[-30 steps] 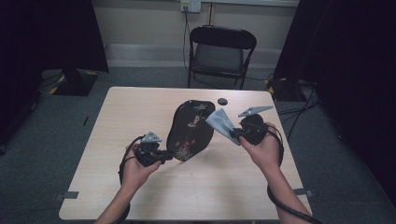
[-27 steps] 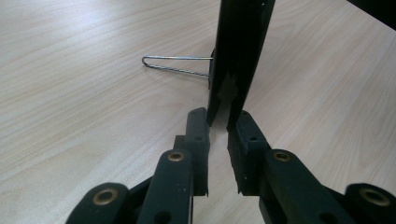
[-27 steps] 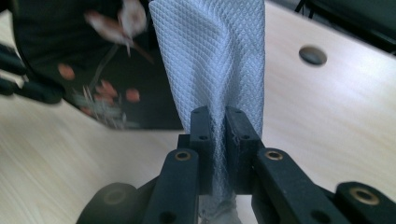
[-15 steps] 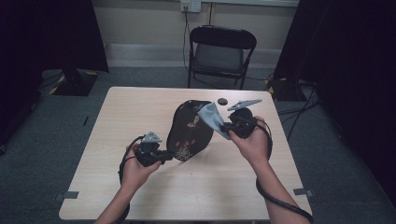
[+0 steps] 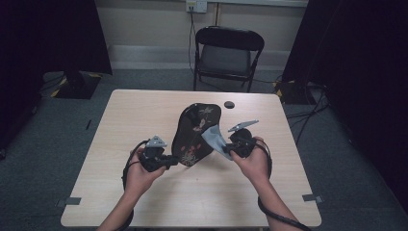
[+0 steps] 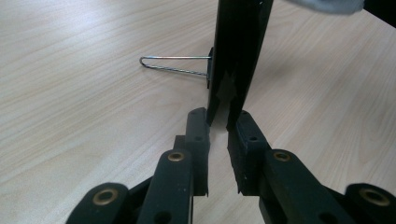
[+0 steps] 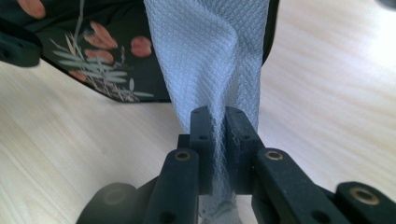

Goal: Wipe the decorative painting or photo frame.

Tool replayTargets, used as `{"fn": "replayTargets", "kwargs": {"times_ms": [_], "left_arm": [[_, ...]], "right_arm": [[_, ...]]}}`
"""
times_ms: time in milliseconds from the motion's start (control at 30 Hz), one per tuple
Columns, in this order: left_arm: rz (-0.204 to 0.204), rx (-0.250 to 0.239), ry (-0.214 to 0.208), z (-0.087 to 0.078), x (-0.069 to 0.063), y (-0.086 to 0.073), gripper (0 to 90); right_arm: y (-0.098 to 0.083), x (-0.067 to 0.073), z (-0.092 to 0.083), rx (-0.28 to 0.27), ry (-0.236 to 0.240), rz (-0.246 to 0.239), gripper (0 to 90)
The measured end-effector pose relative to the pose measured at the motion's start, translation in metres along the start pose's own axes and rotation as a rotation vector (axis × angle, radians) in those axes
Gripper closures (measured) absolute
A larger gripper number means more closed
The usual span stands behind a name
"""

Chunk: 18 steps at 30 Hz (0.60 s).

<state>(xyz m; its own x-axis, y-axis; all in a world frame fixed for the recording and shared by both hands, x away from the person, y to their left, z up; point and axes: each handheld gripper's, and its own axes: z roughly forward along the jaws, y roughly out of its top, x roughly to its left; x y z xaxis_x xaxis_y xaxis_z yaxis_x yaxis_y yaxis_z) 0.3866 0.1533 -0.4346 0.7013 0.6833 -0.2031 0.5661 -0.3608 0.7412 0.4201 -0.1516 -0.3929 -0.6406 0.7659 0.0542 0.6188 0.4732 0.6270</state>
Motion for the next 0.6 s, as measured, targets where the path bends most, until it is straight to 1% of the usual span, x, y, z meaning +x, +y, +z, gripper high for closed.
{"fn": "replayTargets", "kwargs": {"times_ms": [67, 100, 133, 167, 200, 267, 333, 400, 433, 500, 533, 600], "left_arm": [[0.001, 0.000, -0.001, 0.000, 0.000, 0.000, 78.6], [0.002, -0.001, -0.001, 0.000, 0.000, 0.000, 78.6], [0.002, -0.002, 0.000, 0.000, 0.000, 0.000, 78.6], [0.002, -0.002, 0.000, 0.000, 0.000, 0.000, 78.6], [0.001, 0.002, -0.001, 0.000, 0.000, 0.000, 78.6], [0.001, 0.001, 0.000, 0.000, 0.000, 0.000, 78.6], [0.000, -0.003, 0.001, 0.000, 0.000, 0.000, 78.6], [-0.001, 0.000, 0.000, 0.000, 0.000, 0.000, 78.6], [0.000, 0.000, 0.000, 0.000, 0.000, 0.000, 78.6], [0.000, 0.001, 0.001, 0.000, 0.000, 0.000, 78.6], [0.000, 0.001, 0.001, 0.000, 0.000, 0.000, 78.6], [0.000, 0.005, 0.000, 0.000, 0.000, 0.000, 78.6]], "right_arm": [[-0.004, 0.001, 0.006, 0.009, 0.007, 0.008, 82.9], [-0.004, 0.001, 0.006, 0.009, 0.007, 0.008, 82.9], [-0.010, 0.002, 0.012, 0.024, 0.011, 0.010, 82.9], [-0.010, 0.002, 0.012, 0.024, 0.011, 0.010, 82.9], [-0.015, 0.003, 0.018, 0.041, 0.013, 0.011, 82.8], [-0.018, 0.003, 0.021, 0.044, 0.015, 0.016, 82.9], [-0.025, 0.003, 0.029, 0.068, 0.017, 0.020, 82.9], [-0.028, 0.003, 0.031, 0.076, 0.018, 0.024, 82.9], [-0.032, 0.003, 0.035, 0.083, 0.019, 0.035, 82.9], [-0.033, 0.003, 0.036, 0.089, 0.022, 0.035, 82.9], [-0.037, 0.003, 0.040, 0.107, 0.023, 0.033, 82.8], [-0.040, 0.003, 0.043, 0.118, 0.022, 0.034, 82.9]]}}
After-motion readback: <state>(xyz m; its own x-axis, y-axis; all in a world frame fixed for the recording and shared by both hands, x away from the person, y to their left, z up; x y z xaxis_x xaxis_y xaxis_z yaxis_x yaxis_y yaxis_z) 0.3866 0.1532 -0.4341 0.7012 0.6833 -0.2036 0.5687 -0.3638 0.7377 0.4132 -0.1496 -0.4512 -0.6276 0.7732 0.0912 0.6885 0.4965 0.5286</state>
